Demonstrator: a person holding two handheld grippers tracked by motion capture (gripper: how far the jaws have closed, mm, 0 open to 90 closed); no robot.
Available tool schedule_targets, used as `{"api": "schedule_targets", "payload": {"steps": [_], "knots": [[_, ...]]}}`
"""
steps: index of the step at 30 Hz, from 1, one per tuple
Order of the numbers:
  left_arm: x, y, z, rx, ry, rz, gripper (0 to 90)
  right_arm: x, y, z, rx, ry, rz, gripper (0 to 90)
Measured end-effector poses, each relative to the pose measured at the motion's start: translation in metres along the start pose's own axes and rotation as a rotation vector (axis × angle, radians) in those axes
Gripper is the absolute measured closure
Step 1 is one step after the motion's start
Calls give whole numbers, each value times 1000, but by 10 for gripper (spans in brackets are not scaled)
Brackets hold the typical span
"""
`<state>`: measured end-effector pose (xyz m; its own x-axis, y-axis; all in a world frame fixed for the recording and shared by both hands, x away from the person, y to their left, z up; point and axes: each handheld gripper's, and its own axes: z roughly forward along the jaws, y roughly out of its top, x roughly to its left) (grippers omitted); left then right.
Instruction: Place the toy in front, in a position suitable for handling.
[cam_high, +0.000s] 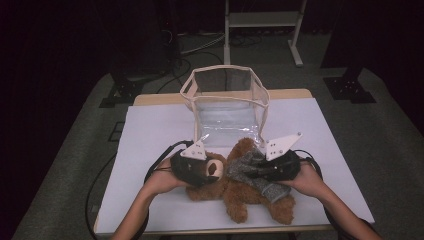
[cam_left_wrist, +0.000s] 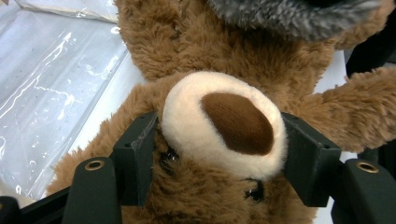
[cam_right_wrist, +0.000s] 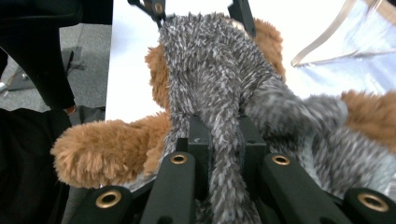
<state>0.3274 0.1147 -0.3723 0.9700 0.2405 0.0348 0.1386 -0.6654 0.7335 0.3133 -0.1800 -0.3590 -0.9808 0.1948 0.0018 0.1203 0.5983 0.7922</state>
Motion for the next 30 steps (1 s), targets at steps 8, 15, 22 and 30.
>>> {"api": "schedule_targets", "payload": {"steps": [8,15,22,30], "knots": [[-1,-8,-11,-44,-3,6,327,-1,-24,-16,-15,-23,23,792],[-1,-23,-21,-100,-7,-14,352,0,-39,-26,-8,-40,47,792],[0,-21,-7,-90,-32,-40,421,2,-22,-25,-20,-55,55,794],[-3,-18,-9,-84,-6,-20,406,18,8,15,27,-12,-49,795]]}}
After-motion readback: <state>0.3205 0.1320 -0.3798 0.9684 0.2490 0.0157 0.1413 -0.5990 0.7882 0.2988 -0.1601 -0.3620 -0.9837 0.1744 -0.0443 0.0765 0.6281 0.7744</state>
